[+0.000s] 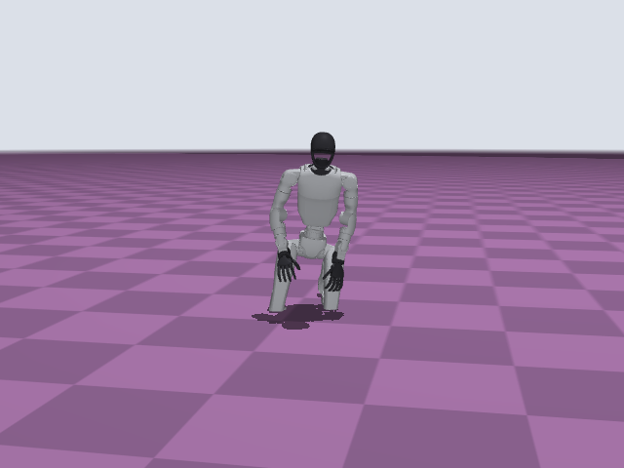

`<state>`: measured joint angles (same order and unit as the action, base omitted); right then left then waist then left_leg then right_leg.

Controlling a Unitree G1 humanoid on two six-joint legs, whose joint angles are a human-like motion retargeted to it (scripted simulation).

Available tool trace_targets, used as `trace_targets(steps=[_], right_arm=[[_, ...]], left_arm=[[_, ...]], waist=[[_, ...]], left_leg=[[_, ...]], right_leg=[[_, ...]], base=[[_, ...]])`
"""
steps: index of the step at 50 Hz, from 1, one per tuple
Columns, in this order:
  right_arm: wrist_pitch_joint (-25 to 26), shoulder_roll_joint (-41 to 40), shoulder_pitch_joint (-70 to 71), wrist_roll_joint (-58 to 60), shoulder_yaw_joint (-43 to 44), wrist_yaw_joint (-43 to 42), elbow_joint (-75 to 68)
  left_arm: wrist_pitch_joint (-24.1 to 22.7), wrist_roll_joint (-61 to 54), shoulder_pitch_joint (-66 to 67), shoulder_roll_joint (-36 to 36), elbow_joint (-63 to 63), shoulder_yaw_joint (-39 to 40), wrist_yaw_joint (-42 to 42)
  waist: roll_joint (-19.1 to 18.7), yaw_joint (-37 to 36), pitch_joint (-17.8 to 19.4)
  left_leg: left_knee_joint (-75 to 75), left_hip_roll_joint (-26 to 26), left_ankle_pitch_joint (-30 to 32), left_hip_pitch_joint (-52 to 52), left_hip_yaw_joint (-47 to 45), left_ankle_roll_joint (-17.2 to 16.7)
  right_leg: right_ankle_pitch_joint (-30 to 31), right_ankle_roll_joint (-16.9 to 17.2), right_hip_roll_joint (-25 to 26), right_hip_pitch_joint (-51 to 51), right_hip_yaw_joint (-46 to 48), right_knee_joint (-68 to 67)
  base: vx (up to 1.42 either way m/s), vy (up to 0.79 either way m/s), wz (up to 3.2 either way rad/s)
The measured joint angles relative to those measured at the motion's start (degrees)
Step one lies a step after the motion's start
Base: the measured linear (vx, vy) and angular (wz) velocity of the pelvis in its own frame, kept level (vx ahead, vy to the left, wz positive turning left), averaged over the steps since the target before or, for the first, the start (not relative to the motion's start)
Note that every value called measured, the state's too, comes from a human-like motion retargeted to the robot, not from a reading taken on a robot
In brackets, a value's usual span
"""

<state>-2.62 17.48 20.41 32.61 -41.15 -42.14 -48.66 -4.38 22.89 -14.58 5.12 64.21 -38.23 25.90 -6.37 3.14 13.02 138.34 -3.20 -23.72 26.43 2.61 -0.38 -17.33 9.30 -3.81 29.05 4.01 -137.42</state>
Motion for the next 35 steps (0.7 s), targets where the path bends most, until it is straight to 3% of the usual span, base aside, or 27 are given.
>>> trace_targets(steps=[5,10,15,20,25,30,35], right_arm=[[0.21,-0.39,-0.30,-0.10,-0.13,-0.11,0.14],[0.18,0.94,0.46,-1.06,0.58,0.54,0.64],[0.08,0.32,-0.35,-1.22,0.63,0.19,0.74],[-0.27,1.42,-0.22,-1.82,1.58,-0.08,1.39],[-0.38,0.58,-1.30,-1.51,1.59,-1.23,1.49],[-0.66,1.46,-1.15,-1.30,2.19,-1.94,1.75],[-0.70,0.59,-2.05,-0.53,1.93,-2.74,1.57]], left_arm=[[0.17,-0.53,0.65,-0.59,0.10,-0.11,-0.94],[0.02,-1.38,-0.16,-0.12,-0.12,-0.10,-2.91],[0.05,-1.63,0.52,-0.57,-0.11,-0.42,-3.46],[-0.35,-2.15,0.05,0.30,-1.13,-0.71,-4.35],[-0.59,-1.91,0.91,0.23,-1.68,-1.11,-3.80],[-1.15,-1.67,0.41,1.25,-2.84,-1.49,-3.64],[-1.25,-1.15,1.06,0.98,-3.07,-1.93,-2.88]], waist=[[-1.14,0.44,-2.39],[-1.64,0.92,-0.26],[-2.39,1.08,-2.79],[-2.20,1.19,-0.77],[-2.42,0.97,-3.31],[-1.72,0.77,-1.31],[-1.81,0.48,-3.67]], left_leg=[[1.39,-1.68,-3.59,-0.49,-0.05,0.28],[0.04,-1.46,0.65,0.02,0.32,-0.37],[0.97,-2.49,-3.09,-1.05,0.09,0.00],[-0.62,-1.86,1.09,-0.86,0.32,-0.64],[0.23,-2.68,-2.79,-2.01,0.14,-0.38],[-1.34,-1.73,1.36,-1.57,0.33,-0.97],[-0.37,-2.32,-2.40,-2.37,0.27,-0.71]], right_leg=[[-3.87,0.28,0.71,-0.23,0.60,-1.27],[0.44,-0.21,-0.03,0.84,0.72,-0.09],[-3.47,0.16,0.84,-0.04,1.15,-0.98],[0.52,-0.12,0.20,0.44,1.14,0.40],[-3.52,0.44,1.24,-0.68,1.56,-0.31],[0.33,0.09,0.57,-0.08,1.55,1.08],[-3.72,0.57,1.61,-0.86,1.80,0.26]], base=[[0.00,0.00,0.00],[0.00,0.00,0.00],[0.00,0.00,0.00],[0.00,0.00,0.00],[0.00,0.00,0.00],[0.00,0.00,0.00],[0.00,0.00,0.00]])
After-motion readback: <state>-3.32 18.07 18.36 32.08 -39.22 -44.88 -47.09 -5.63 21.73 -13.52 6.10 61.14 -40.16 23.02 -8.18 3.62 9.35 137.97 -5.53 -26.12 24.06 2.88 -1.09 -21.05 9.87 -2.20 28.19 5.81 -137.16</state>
